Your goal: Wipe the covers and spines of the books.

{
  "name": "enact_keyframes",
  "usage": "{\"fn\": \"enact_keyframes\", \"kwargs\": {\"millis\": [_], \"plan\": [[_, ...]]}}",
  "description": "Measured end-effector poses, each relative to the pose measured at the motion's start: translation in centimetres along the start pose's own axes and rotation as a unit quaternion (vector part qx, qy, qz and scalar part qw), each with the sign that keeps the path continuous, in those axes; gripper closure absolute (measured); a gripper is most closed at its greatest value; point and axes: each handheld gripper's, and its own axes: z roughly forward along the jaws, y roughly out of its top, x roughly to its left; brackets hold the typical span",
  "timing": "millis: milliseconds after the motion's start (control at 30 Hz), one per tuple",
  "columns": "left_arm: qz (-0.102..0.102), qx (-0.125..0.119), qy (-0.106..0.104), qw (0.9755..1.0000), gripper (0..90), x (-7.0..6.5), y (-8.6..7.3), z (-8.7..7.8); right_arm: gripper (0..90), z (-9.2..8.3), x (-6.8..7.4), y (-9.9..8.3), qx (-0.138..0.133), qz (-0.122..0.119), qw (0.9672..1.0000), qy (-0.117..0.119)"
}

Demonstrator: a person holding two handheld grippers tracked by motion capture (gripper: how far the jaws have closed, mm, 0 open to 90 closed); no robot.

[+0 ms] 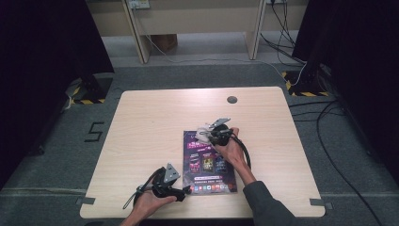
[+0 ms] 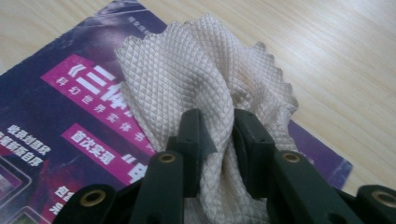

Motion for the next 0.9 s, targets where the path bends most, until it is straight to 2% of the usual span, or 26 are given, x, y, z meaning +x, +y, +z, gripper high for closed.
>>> {"fn": "enact_keyframes", "kwargs": {"millis": [100,567,700,900], "plan": [[0.001,0.002,0.0,1.0,17.5,0.0,0.0,0.0,73.6,0.0,0.3,0.2,0.004,-0.01,0.9999,-0.008],[-0.001,-0.001,0.001,1.0,17.5,-0.1,0.0,0.0,73.4,2.4,4.9,3.4,0.001,-0.054,0.9982,0.027],[-0.002,-0.003,0.001,1.0,17.5,-0.1,0.0,0.0,73.3,2.5,5.0,3.4,-0.002,-0.053,0.998,0.033],[0.0,-0.002,0.002,1.0,17.5,-0.1,0.0,0.0,73.3,2.0,4.0,2.8,-0.001,-0.047,0.9984,0.031]]}}
